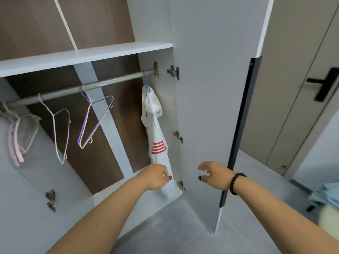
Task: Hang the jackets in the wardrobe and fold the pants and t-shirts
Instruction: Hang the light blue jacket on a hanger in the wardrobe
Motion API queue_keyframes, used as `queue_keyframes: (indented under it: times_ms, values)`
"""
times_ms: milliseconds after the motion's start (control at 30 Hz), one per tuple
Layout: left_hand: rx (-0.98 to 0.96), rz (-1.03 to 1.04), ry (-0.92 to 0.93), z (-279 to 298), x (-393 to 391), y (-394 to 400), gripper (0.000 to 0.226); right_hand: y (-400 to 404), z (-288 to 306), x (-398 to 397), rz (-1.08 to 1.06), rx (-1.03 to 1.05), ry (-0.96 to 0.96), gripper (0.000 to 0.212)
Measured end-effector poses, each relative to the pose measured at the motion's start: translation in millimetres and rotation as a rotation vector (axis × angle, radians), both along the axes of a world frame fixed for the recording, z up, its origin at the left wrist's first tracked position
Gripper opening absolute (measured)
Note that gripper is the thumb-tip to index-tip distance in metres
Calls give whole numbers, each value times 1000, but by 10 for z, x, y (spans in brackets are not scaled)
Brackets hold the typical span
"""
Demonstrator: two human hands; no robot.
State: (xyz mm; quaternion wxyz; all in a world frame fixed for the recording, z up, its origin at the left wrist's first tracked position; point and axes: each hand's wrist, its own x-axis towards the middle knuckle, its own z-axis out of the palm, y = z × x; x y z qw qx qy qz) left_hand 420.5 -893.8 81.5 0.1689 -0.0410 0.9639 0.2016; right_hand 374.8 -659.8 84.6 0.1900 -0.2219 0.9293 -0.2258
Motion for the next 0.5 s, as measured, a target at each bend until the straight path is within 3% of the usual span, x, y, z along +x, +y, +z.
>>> queue_keyframes:
  times_ms: [500]
  values:
    - [-175,-321,18,-179,-5,2594,21,2279,-231,473,-113,142,-7,49]
